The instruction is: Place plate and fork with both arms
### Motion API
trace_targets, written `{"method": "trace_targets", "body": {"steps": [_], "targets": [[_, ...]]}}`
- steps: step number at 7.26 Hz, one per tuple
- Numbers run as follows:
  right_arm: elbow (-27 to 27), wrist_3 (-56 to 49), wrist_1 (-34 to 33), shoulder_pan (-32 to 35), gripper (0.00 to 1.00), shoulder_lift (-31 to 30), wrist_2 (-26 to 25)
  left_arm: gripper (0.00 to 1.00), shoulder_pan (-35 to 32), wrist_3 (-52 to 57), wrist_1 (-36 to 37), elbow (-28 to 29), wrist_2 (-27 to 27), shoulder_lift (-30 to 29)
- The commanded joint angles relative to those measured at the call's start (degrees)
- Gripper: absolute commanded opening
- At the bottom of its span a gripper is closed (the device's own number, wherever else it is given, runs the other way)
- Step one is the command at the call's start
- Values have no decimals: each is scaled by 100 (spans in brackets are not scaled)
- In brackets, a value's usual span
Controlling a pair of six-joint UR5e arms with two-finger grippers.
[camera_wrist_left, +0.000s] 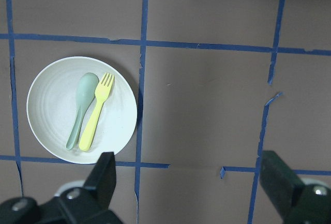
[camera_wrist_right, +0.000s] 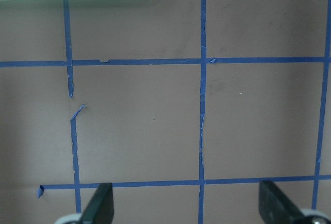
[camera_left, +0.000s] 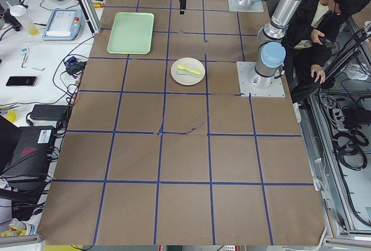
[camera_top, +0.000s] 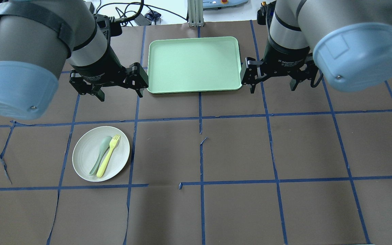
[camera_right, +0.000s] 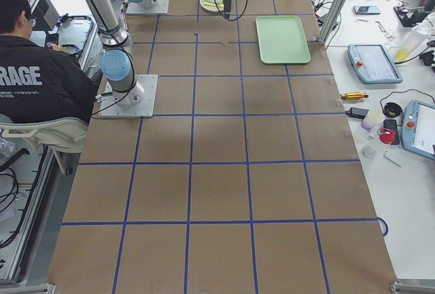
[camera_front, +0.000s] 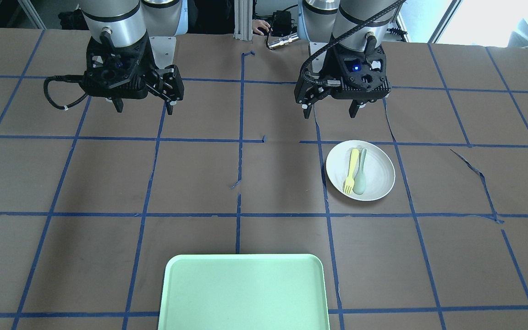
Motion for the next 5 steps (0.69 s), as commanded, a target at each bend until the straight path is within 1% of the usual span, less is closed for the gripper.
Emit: {"method": "trace_targets", "body": {"steps": [1, 5], "targets": [[21, 4, -1, 0, 100, 4, -3, 100, 4, 14, -3, 0, -3, 5], [83, -5, -28, 0, 100, 4, -4, 100, 4, 14, -3, 0, -3, 5]]}}
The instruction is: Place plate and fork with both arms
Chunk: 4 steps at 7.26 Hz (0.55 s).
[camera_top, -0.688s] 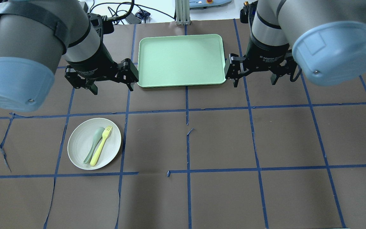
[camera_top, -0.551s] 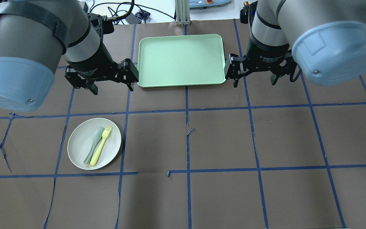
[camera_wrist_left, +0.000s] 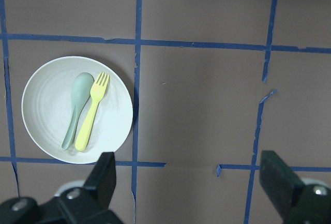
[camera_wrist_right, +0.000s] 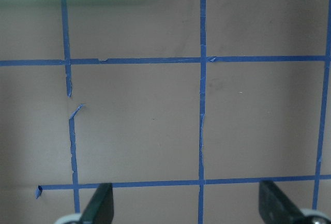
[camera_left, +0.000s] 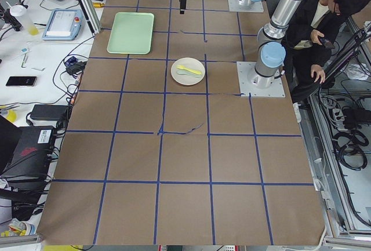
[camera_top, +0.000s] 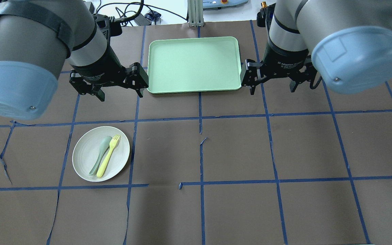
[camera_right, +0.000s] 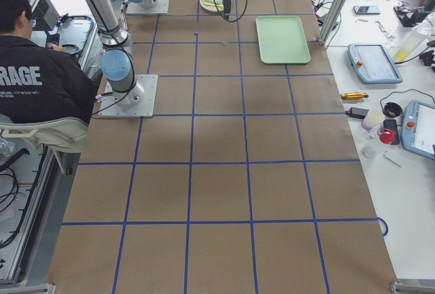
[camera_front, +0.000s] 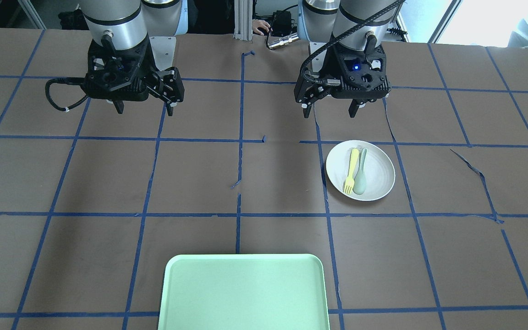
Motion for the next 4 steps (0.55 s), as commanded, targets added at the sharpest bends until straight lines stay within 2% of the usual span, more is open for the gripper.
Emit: {"method": "trace_targets", "body": {"steps": [1, 4], "targets": [[6, 1, 15, -9, 100, -7, 6, 100, 2, 0, 0, -2, 8, -1], [-47, -7, 50, -9, 100, -7, -12, 100, 2, 0, 0, -11, 34, -1]]}}
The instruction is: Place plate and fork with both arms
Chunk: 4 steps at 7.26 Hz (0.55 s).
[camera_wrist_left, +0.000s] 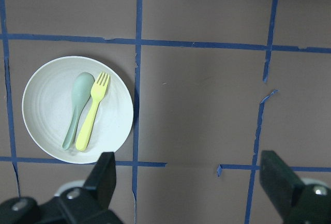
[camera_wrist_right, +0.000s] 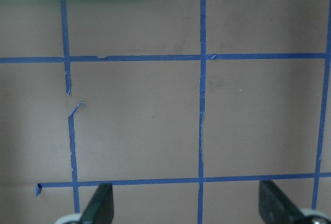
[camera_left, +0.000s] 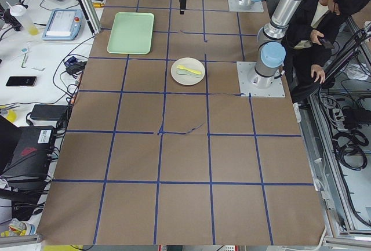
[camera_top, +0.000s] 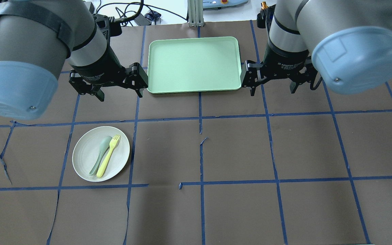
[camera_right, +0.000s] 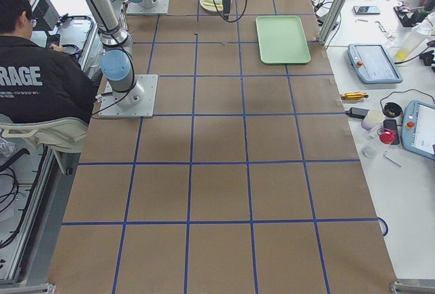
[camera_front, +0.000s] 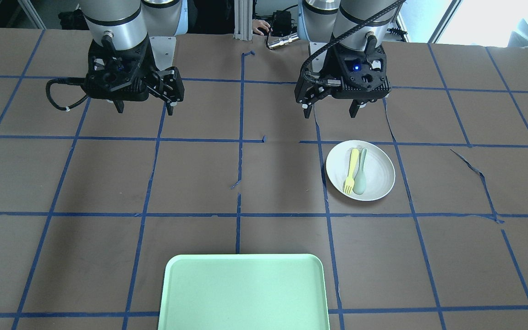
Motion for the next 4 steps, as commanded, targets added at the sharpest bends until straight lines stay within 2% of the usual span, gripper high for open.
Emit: {"method": "trace_targets", "body": {"steps": [1, 4], "targets": [[-46, -3, 0, -6, 100, 8, -10, 100, 0, 0, 0, -6, 1, -9], [-55, -12, 0, -6, 100, 8, -1, 100, 0, 0, 0, -33, 9, -18]]}}
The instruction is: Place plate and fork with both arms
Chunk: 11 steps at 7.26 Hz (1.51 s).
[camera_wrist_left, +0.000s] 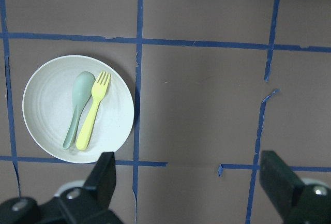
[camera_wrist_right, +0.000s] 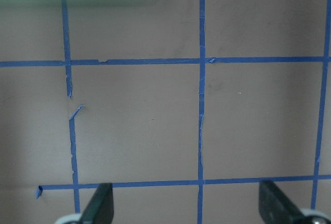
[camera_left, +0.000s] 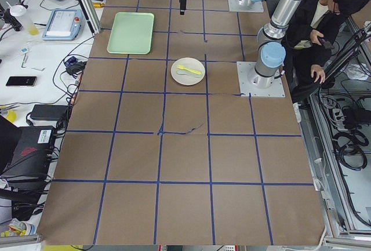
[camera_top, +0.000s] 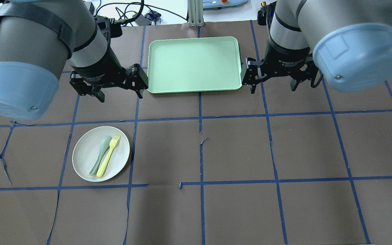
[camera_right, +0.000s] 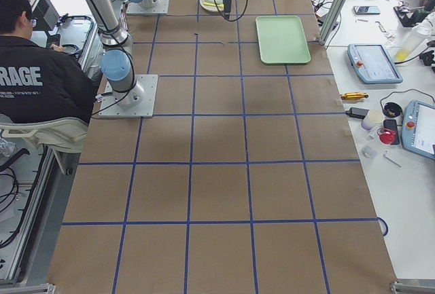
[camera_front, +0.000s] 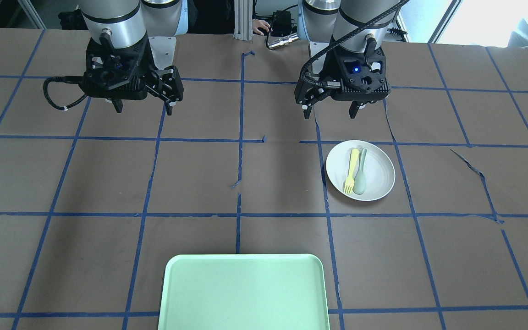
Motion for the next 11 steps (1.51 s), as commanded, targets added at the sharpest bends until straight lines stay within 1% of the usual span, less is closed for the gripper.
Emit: {"method": "trace_targets", "body": {"steps": [1, 3, 4, 6, 7, 8, 9, 10, 11], "targets": [[-5, -7, -12, 0, 100, 1, 3, 100, 3, 3, 0, -5, 14, -4], [4, 2, 6, 0, 100, 1, 3, 100, 38, 20, 9, -67, 14, -56], [13, 2, 14, 0, 100, 1, -6, 100, 343, 247, 17, -163, -29, -109], [65, 11, 6, 8, 100, 1, 3, 100, 1736, 1832, 88, -679, -65, -144], [83, 11, 23, 8, 100, 1, 3, 100, 2343, 2605, 479, -1013, -65, -205], [83, 11, 32, 8, 100, 1, 3, 100, 2889, 3040, 1040, -1451, -74, -267], [83, 2, 32, 8, 100, 1, -6, 97, 3312, 3401, 1681, -1995, -239, -441], [83, 2, 32, 8, 100, 10, -6, 94, 3438, 3456, 2305, -2418, -302, -635], [83, 2, 32, 8, 100, 10, -6, 90, 3439, 3466, 2546, -2631, -302, -793]]}}
